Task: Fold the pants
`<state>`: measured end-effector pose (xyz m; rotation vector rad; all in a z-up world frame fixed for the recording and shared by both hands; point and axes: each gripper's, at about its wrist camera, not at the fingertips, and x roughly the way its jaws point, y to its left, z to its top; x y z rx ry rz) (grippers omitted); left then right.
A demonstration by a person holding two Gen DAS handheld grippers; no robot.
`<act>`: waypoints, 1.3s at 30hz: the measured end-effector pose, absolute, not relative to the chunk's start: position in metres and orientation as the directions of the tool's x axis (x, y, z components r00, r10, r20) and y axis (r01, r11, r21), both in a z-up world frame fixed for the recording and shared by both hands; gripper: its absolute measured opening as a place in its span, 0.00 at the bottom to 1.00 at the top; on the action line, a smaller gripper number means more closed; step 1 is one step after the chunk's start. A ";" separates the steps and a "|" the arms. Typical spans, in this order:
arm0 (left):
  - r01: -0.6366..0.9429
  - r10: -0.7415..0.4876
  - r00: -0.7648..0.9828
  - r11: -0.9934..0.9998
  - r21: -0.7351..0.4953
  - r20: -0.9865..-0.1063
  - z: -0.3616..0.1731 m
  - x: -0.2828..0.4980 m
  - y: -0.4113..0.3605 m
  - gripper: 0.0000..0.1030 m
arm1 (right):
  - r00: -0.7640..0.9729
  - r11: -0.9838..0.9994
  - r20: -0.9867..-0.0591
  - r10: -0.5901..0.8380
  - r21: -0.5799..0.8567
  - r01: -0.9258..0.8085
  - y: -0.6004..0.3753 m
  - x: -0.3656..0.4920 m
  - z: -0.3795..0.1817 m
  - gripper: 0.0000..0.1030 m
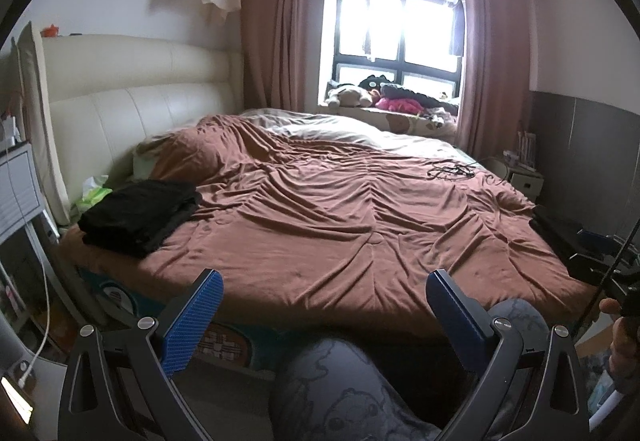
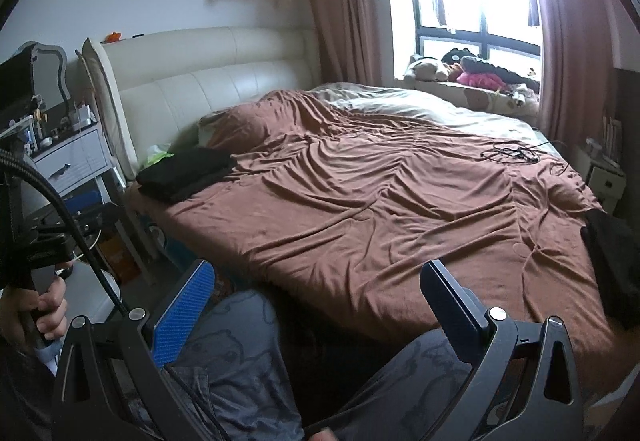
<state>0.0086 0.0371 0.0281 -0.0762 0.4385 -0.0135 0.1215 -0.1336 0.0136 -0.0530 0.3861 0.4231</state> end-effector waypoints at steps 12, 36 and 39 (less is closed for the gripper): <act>-0.020 -0.021 0.911 0.995 -0.094 -0.411 0.030 0.003 0.045 0.99 | 0.841 0.913 -0.372 0.392 0.048 -0.405 -0.138 0.121 0.008 1.00; -0.022 -0.013 0.913 0.997 -0.079 -0.408 0.031 0.002 0.042 0.99 | 0.844 0.914 -0.363 0.395 0.064 -0.401 -0.142 0.116 0.009 1.00; -0.024 -0.011 0.912 0.997 -0.080 -0.411 0.030 0.000 0.041 0.99 | 0.845 0.915 -0.363 0.393 0.062 -0.399 -0.142 0.116 0.009 1.00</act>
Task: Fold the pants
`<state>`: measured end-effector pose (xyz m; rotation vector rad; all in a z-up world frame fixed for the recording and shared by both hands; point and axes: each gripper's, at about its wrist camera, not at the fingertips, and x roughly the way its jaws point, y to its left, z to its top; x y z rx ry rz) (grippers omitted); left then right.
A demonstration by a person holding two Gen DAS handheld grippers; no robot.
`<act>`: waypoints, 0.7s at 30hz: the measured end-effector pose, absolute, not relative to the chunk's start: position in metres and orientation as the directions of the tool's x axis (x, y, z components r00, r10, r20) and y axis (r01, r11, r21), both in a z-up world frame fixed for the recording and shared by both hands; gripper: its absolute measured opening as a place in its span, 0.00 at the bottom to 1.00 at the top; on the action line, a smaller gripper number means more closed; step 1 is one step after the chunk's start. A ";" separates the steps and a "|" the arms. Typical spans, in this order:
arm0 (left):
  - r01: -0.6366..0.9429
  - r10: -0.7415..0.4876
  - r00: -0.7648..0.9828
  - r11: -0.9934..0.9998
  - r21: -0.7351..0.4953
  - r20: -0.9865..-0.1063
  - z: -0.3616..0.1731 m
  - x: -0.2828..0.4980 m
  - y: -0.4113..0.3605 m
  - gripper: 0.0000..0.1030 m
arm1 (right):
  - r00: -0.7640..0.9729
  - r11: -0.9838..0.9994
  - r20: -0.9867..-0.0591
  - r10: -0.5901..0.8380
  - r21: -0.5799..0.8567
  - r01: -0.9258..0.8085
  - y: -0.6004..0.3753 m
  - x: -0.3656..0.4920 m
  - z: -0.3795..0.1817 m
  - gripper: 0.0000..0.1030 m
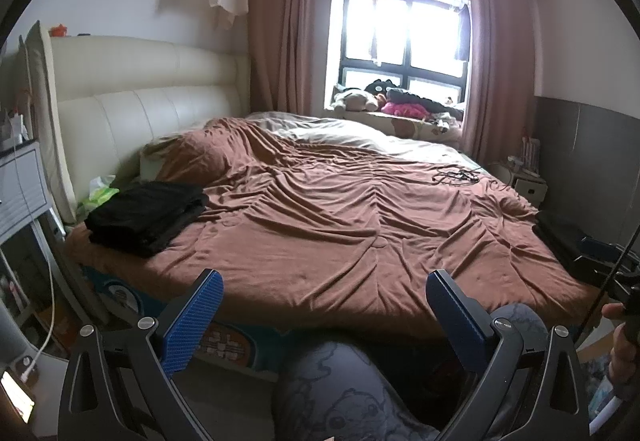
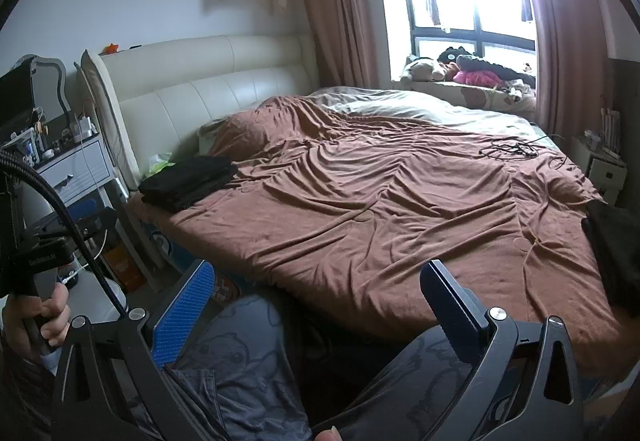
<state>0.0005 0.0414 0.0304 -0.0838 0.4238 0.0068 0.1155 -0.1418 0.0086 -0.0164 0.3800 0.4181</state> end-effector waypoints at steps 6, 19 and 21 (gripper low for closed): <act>-0.030 -0.007 0.909 0.996 -0.081 -0.417 0.030 0.001 0.043 0.99 | 0.846 0.916 -0.364 0.390 0.061 -0.396 -0.142 0.116 0.009 1.00; -0.030 -0.008 0.906 0.996 -0.083 -0.423 0.034 -0.002 0.042 0.99 | 0.849 0.919 -0.362 0.385 0.061 -0.391 -0.140 0.114 0.011 1.00; -0.029 -0.009 0.907 0.996 -0.084 -0.422 0.035 -0.002 0.042 0.99 | 0.849 0.919 -0.364 0.384 0.062 -0.389 -0.140 0.114 0.011 1.00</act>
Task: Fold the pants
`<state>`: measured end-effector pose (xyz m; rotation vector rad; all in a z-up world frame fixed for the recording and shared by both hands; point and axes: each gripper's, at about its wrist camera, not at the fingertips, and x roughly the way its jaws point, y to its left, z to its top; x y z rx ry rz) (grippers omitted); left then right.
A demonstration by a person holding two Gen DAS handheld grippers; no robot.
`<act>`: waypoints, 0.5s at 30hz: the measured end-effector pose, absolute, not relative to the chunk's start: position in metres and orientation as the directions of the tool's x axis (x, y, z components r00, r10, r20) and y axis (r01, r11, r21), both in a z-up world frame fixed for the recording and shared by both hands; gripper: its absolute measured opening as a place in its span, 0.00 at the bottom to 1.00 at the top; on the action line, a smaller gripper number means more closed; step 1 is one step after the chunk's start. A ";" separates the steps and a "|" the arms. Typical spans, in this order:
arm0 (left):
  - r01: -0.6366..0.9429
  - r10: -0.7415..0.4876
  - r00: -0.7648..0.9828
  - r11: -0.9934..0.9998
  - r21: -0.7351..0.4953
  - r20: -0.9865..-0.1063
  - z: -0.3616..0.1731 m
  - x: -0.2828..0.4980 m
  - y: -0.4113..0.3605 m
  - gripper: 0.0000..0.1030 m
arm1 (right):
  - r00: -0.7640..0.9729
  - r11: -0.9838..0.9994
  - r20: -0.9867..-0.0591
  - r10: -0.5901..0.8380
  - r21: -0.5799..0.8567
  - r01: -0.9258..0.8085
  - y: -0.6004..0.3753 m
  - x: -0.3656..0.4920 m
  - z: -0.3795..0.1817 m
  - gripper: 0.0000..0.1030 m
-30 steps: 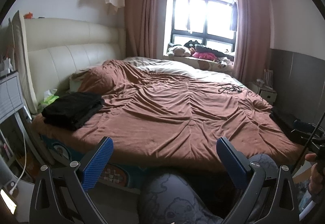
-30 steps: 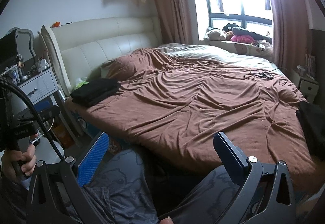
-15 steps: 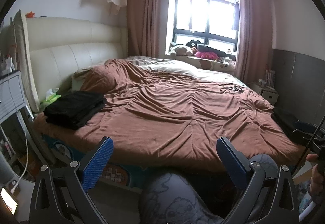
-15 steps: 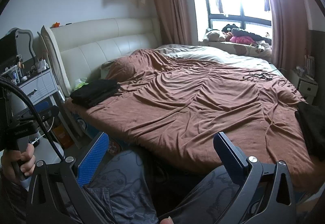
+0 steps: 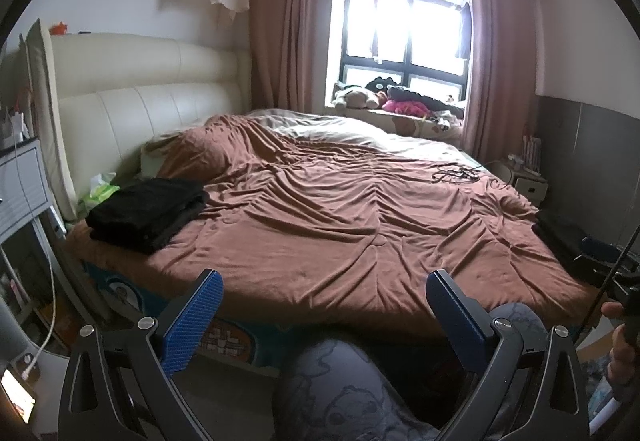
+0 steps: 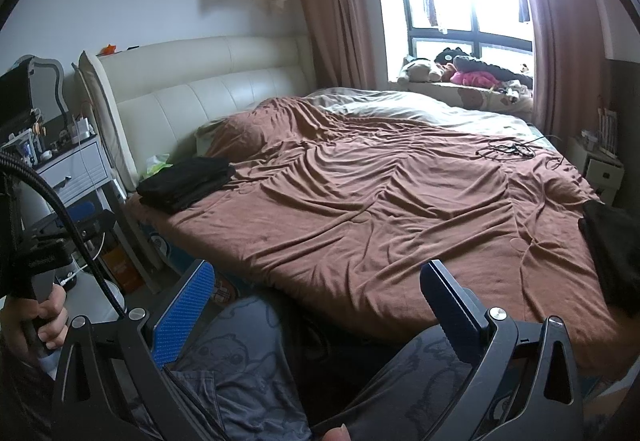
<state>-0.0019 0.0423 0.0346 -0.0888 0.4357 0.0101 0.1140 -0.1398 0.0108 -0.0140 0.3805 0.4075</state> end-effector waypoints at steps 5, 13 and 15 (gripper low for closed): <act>-0.031 -0.007 0.906 0.996 -0.084 -0.423 0.035 -0.001 0.043 0.99 | 0.851 0.920 -0.360 0.381 0.062 -0.386 -0.139 0.113 0.012 1.00; -0.033 -0.005 0.907 0.996 -0.082 -0.421 0.035 -0.001 0.043 0.99 | 0.858 0.921 -0.343 0.382 0.070 -0.382 -0.143 0.111 0.008 1.00; -0.033 -0.005 0.908 0.996 -0.082 -0.419 0.035 -0.001 0.043 0.99 | 0.859 0.922 -0.343 0.381 0.072 -0.380 -0.144 0.111 0.007 1.00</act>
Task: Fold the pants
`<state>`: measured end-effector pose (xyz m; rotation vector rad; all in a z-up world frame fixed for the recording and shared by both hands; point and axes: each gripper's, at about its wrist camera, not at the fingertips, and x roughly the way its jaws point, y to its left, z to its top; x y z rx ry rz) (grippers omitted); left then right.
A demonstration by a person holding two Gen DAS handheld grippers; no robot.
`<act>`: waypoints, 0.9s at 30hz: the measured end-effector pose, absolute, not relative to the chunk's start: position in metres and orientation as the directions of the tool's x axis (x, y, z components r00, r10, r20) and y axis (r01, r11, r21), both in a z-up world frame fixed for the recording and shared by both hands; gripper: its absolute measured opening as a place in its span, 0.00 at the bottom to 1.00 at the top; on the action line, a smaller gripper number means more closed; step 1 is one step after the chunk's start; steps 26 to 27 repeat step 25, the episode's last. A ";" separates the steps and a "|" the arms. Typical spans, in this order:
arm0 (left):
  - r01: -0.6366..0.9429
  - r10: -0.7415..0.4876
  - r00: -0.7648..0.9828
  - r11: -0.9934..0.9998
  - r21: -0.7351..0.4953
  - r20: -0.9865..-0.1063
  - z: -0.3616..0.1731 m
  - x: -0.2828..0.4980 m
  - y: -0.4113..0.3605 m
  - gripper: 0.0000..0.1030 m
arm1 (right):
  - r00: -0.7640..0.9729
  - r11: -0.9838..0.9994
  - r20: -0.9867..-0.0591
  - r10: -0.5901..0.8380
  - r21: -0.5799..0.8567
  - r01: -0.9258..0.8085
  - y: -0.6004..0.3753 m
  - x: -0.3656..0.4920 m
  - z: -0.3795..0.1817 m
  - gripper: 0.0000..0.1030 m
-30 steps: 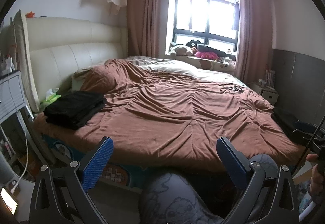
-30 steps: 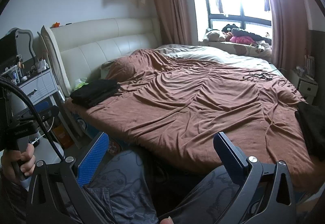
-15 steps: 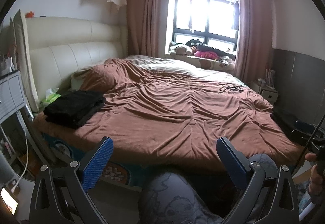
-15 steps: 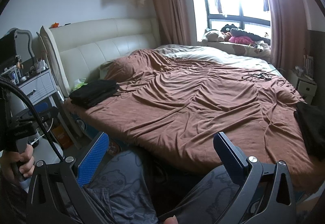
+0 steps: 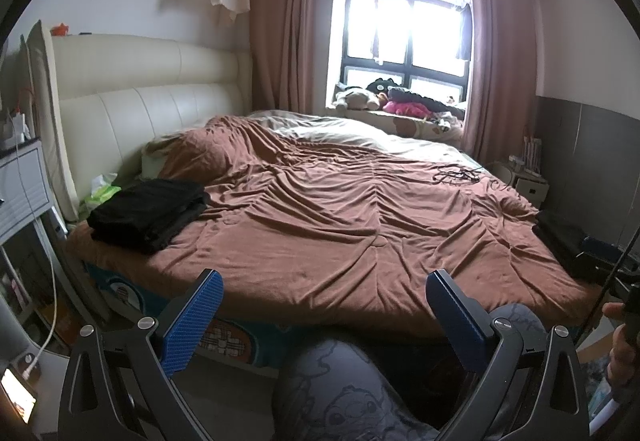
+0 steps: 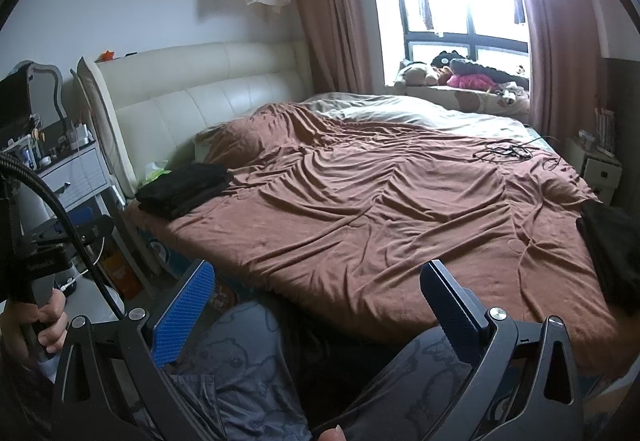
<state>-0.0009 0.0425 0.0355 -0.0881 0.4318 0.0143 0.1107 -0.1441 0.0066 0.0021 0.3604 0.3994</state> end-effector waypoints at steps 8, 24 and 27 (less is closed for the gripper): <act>-0.030 -0.008 0.910 0.996 -0.084 -0.413 0.038 -0.002 0.040 0.99 | 0.860 0.924 -0.343 0.378 0.073 -0.377 -0.146 0.110 0.008 1.00; 0.012 -0.034 0.922 0.998 -0.059 -0.385 0.056 -0.009 0.027 0.99 | 0.879 0.933 -0.315 0.359 0.084 -0.350 -0.163 0.097 0.012 1.00; 0.015 -0.036 0.922 0.998 -0.056 -0.385 0.057 -0.009 0.027 0.99 | 0.880 0.934 -0.315 0.356 0.083 -0.348 -0.163 0.097 0.011 1.00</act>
